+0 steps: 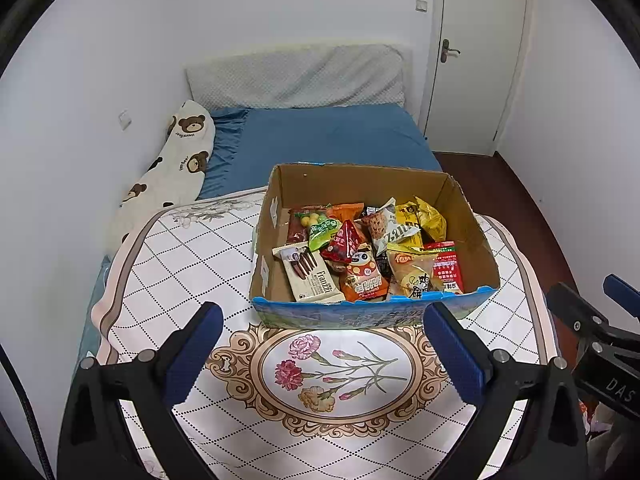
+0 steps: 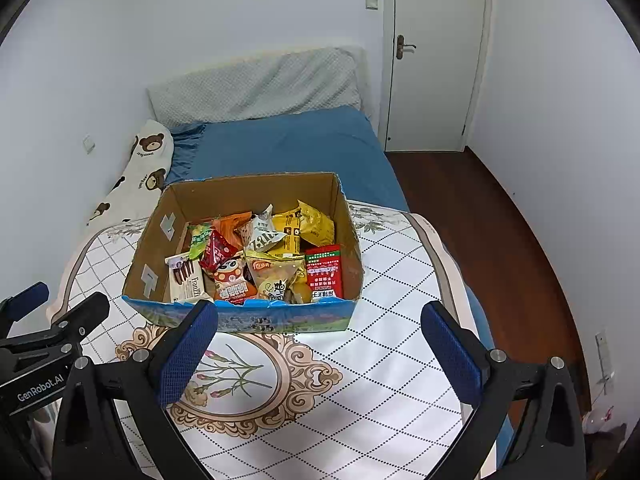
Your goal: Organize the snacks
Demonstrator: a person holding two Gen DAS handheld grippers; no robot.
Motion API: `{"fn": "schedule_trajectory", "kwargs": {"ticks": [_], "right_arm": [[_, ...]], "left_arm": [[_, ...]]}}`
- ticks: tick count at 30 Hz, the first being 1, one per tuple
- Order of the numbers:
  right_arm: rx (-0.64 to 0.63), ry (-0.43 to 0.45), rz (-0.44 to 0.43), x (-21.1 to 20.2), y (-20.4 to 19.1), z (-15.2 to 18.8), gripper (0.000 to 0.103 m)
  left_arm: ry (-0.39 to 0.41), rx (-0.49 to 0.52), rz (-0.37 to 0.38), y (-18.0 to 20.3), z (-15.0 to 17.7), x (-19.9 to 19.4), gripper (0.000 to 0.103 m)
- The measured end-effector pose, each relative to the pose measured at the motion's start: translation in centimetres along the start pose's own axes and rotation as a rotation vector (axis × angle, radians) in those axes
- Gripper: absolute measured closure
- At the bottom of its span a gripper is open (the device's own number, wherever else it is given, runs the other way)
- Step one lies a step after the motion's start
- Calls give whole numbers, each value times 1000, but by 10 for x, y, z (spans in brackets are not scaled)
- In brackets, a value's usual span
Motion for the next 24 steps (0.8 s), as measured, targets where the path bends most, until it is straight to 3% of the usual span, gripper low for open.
{"fn": "schedule_trajectory", "kwargs": {"ticks": [24], "right_arm": [[-3, 8, -8, -4, -1, -3, 0]], "left_arm": [[7, -4, -3, 0, -3, -7, 0]]}}
Point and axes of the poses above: each gripper's, at about its wrist camera, not at the fingertips, and x roughly the way its jaws point, y to its right, z to its underside, the point moved 6 cm from there along x, roughly the way its jaws point, and after that the axes turned 1 degree about -x, right-handed, at the moved point
